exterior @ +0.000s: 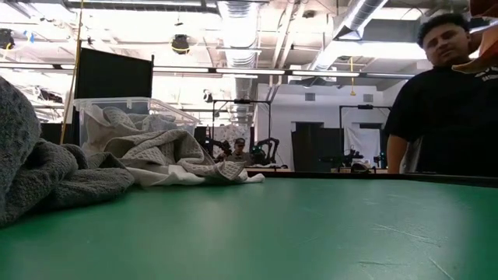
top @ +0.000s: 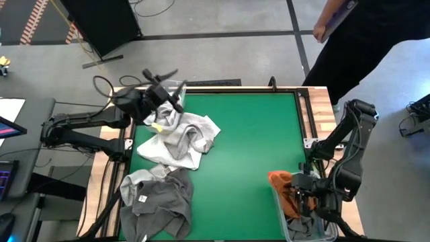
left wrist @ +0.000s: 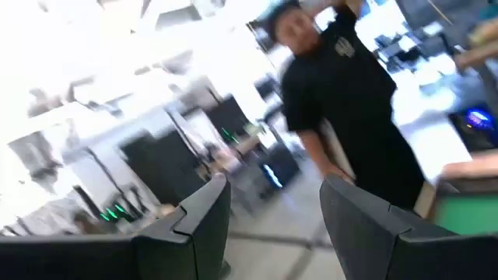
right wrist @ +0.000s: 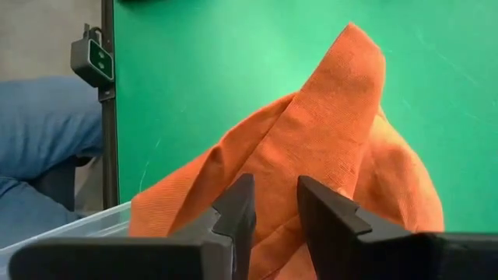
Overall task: Sort towels by color in basket
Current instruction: Put the top light gray towel into the top transparent bin
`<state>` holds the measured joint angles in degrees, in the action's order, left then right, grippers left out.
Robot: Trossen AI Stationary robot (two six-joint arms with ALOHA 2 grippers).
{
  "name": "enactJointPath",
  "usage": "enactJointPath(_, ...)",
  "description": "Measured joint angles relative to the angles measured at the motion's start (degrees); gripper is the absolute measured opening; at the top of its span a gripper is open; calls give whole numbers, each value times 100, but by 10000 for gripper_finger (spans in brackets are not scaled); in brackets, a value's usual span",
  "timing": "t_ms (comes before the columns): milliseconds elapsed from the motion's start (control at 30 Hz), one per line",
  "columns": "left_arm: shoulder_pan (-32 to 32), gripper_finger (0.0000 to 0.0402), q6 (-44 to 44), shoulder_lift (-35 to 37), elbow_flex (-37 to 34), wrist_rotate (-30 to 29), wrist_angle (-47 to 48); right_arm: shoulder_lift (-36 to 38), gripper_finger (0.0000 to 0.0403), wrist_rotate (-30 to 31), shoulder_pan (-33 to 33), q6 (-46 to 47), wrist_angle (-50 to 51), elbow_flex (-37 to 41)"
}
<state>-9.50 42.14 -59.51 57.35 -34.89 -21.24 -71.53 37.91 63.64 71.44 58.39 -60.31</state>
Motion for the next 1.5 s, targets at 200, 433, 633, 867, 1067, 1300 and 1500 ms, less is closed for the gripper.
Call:
enactJointPath(200,0,190,-227,49,2,-4,1016,0,128,0,9,-17,4,-2)
enactJointPath(433,51,190,-1189,82,-3,204,2276,0,128,-2,-5,-144,108,-2)
enactJointPath(633,218,190,-1285,562,-3,2126,1987,0,128,0,-48,-141,88,-2)
enactJointPath(867,631,190,-1286,1309,1,4200,1174,2,128,-2,-48,-40,59,-2)
enactJointPath(1067,756,190,-1580,1516,4,3666,1926,2,128,-2,-48,50,-42,-2)
enactJointPath(1300,754,190,-2104,1090,1,1934,3057,2,128,-3,-90,9,-31,-2)
enactJointPath(1500,730,190,-1117,661,1,65,2349,2,128,-17,-250,9,-25,-2)
